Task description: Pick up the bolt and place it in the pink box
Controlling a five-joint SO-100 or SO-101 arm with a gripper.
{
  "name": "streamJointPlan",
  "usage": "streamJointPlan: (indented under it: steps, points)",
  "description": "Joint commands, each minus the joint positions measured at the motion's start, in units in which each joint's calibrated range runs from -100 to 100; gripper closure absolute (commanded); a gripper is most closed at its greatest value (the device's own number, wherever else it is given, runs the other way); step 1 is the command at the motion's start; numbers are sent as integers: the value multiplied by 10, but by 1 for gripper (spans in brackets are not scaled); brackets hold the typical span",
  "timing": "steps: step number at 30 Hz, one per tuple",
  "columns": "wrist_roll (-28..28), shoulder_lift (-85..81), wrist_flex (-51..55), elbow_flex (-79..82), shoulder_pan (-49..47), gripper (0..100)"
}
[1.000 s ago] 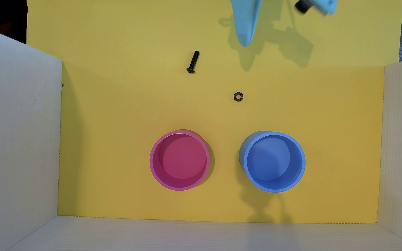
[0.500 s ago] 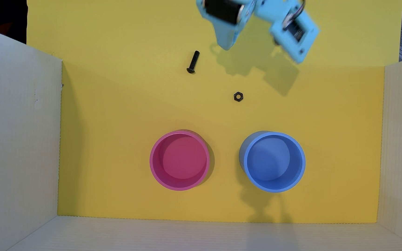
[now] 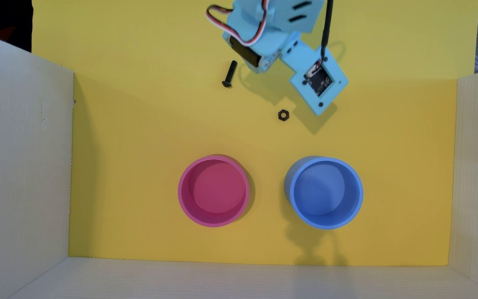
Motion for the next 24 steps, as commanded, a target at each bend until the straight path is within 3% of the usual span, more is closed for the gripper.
streamJointPlan:
  steps: [1,12,24]
  points:
    - [-3,16,-30,-22,15,98]
    - [-25,26,-50,-19,109,98]
    - [-21,26,-50,8,94,98]
